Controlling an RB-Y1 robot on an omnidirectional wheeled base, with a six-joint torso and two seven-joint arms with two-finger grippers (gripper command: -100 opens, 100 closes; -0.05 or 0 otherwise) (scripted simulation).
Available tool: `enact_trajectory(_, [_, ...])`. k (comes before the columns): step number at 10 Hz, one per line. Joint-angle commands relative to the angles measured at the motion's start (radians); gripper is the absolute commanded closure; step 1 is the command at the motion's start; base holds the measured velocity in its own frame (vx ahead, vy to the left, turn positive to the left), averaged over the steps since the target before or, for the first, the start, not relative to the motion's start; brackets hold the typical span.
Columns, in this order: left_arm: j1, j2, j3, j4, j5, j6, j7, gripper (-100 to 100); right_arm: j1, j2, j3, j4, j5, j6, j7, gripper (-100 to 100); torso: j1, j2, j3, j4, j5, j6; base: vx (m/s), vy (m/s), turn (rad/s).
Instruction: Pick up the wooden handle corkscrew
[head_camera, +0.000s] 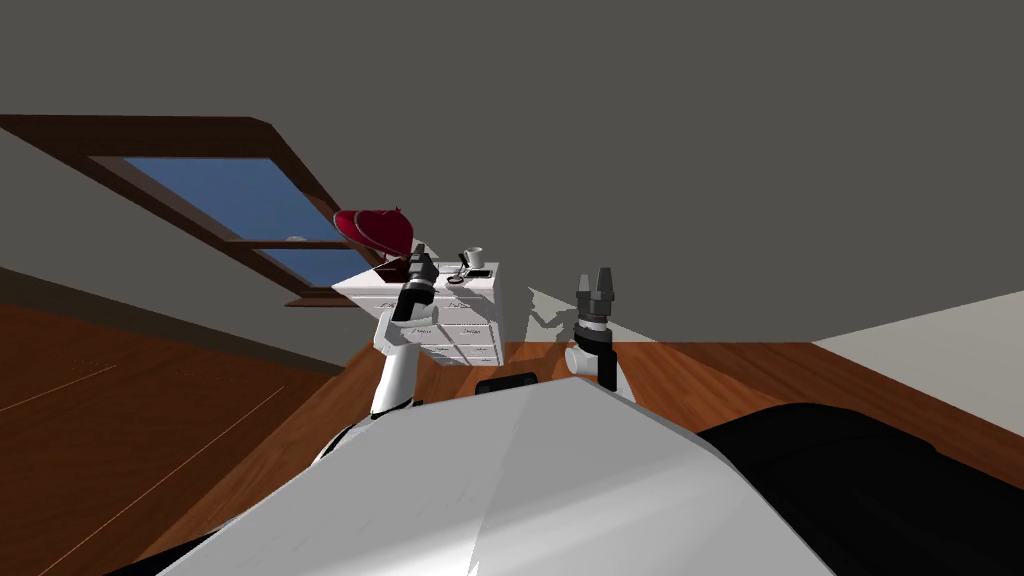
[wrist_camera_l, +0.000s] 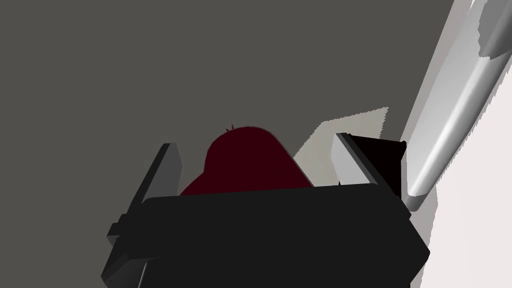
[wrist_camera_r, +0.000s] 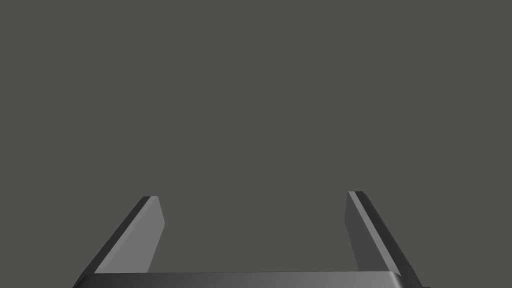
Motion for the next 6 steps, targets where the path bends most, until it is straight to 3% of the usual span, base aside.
enact_trajectory(1, [-0.050,0.003,0.007,0.035,-0.005,0.050,0.022,-100,0.000,0.000,0.000,0.000,0.000,0.000,0.000,0,0.000,0.000,0.000,0.000,0.000,0.000,-0.023,-0.024,0.066])
enact_trajectory(2, [-0.078,0.003,0.007,0.035,-0.005,0.060,0.022,-100,0.000,0.000,0.000,0.000,0.000,0.000,0.000,0,0.000,0.000,0.000,0.000,0.000,0.000,-0.008,-0.011,-0.002])
enact_trajectory(3, [-0.111,0.008,0.022,0.082,-0.015,0.100,0.061,-100,0.000,0.000,0.000,0.000,0.000,0.000,0.000,0,0.000,-0.001,0.000,0.000,0.000,0.000,-0.015,-0.017,0.122])
enact_trajectory(5, [-0.160,0.008,0.022,0.093,-0.015,0.127,0.061,-100,0.000,0.000,0.000,0.000,0.000,0.000,0.000,0,0.000,-0.001,0.000,0.000,0.000,0.000,-0.010,-0.014,0.030])
enact_trajectory(6, [-0.191,0.011,0.038,0.133,-0.024,0.174,0.101,-100,0.000,0.000,0.000,0.000,0.000,0.000,0.000,0,0.000,-0.001,-0.001,0.000,0.000,0.001,-0.012,-0.013,0.119])
